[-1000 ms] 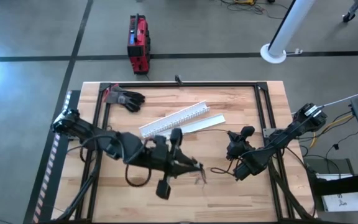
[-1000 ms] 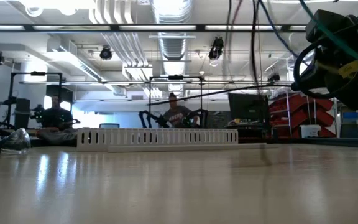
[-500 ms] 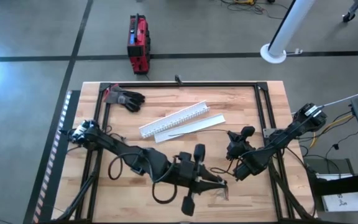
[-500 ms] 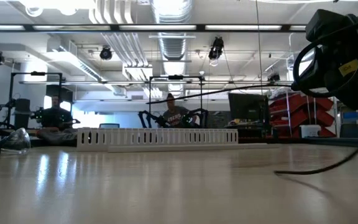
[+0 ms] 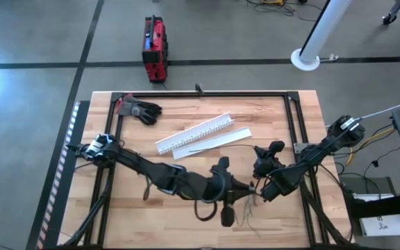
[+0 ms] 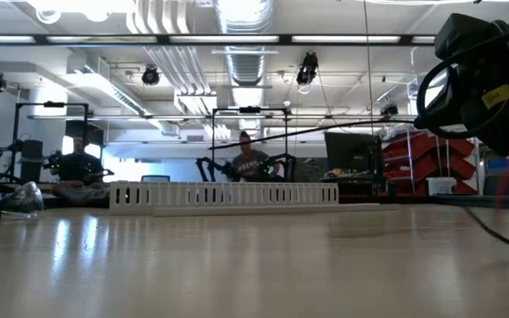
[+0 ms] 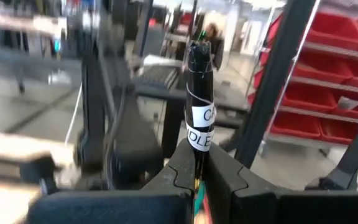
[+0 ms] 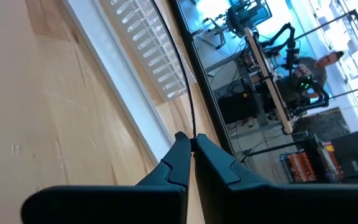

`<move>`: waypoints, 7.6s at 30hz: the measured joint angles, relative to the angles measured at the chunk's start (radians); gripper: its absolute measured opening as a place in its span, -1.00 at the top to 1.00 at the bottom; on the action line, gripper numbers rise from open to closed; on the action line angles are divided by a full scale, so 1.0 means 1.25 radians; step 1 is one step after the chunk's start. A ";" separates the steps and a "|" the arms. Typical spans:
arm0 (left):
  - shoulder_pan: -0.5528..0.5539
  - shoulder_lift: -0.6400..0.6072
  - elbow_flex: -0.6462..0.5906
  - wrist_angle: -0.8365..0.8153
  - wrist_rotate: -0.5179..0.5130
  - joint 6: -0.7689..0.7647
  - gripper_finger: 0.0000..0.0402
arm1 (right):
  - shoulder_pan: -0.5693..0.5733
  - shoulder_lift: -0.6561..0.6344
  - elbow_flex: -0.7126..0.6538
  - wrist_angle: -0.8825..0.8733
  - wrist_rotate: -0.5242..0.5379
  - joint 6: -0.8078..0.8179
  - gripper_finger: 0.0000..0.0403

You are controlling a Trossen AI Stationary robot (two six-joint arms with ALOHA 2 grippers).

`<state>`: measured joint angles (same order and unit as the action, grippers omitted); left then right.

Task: Ziptie cables
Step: Put the bundled colored cable into the zip tie, then insert the pointed tail of the zip tie through the locking head to form a loop

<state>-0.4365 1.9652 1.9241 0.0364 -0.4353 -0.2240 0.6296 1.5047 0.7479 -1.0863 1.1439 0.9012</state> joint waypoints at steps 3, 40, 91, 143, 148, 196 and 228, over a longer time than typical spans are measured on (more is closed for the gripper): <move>0.008 -0.001 -0.047 0.014 -0.002 -0.050 1.00 | 0.000 0.003 0.000 0.000 0.000 -0.025 1.00; 0.084 -0.143 -0.232 -0.204 -0.252 -0.175 1.00 | 0.002 0.004 -0.041 0.106 -0.097 -0.121 1.00; 0.487 0.164 -0.275 -0.042 0.191 -0.291 0.82 | -0.019 0.172 -0.004 0.278 -0.203 -0.587 1.00; 0.020 -0.003 -0.503 -0.674 -0.087 -0.161 0.42 | 0.000 0.171 0.020 0.279 -0.081 -1.424 1.00; 0.020 -0.003 -0.549 -0.666 -0.125 -0.138 0.36 | -0.002 0.171 0.020 0.282 -0.076 -1.433 1.00; 0.290 0.177 -0.501 0.343 0.218 0.122 0.06 | 0.000 0.169 0.020 0.327 -0.015 -1.433 1.00; 0.285 0.274 -0.257 0.076 0.139 0.139 0.98 | 0.001 0.169 0.020 0.335 -0.017 -1.324 1.00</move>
<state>-0.0807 2.3074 1.6024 0.1310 -0.2613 -0.0502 0.6304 1.7157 0.7731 -0.6680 1.1229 -0.7538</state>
